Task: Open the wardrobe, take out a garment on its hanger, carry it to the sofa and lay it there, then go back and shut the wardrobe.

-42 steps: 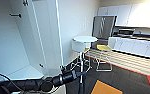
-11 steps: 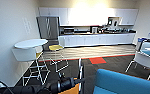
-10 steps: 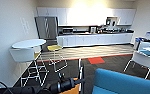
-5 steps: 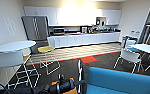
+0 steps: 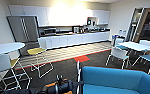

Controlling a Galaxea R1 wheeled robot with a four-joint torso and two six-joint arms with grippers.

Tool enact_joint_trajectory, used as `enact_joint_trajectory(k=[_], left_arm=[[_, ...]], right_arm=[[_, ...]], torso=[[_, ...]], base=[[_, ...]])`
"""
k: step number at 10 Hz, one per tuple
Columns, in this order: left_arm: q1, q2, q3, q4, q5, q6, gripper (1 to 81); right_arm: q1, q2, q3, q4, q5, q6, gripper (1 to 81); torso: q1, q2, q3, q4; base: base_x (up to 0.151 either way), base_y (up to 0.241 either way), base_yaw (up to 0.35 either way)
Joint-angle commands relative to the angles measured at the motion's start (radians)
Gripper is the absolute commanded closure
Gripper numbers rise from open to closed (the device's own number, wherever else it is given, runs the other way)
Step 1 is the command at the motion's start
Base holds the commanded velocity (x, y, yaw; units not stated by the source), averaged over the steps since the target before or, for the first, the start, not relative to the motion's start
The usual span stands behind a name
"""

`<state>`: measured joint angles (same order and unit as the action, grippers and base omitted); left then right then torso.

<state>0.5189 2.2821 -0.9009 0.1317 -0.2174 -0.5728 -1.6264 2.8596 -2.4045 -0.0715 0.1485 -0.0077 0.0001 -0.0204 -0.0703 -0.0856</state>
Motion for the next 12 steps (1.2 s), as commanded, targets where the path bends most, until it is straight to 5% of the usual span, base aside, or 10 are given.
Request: enact_joint_trajectory(k=[1, 12], left_arm=[[-0.138, -0.006, 0.059, 0.046, -0.040, 0.022, 81.1], [-0.115, -0.007, 0.060, 0.059, -0.042, 0.024, 81.1]], right_arm=[[0.032, -0.006, 0.006, -0.013, -0.053, -0.003, 1.0], [0.029, 0.010, -0.022, -0.013, -0.053, -0.003, 1.0]], torso=[[0.000, 0.000, 0.000, 0.000], [0.000, 0.000, 0.000, 0.000]], base=[[0.000, 0.000, -0.234], [0.000, 0.000, -0.234]])
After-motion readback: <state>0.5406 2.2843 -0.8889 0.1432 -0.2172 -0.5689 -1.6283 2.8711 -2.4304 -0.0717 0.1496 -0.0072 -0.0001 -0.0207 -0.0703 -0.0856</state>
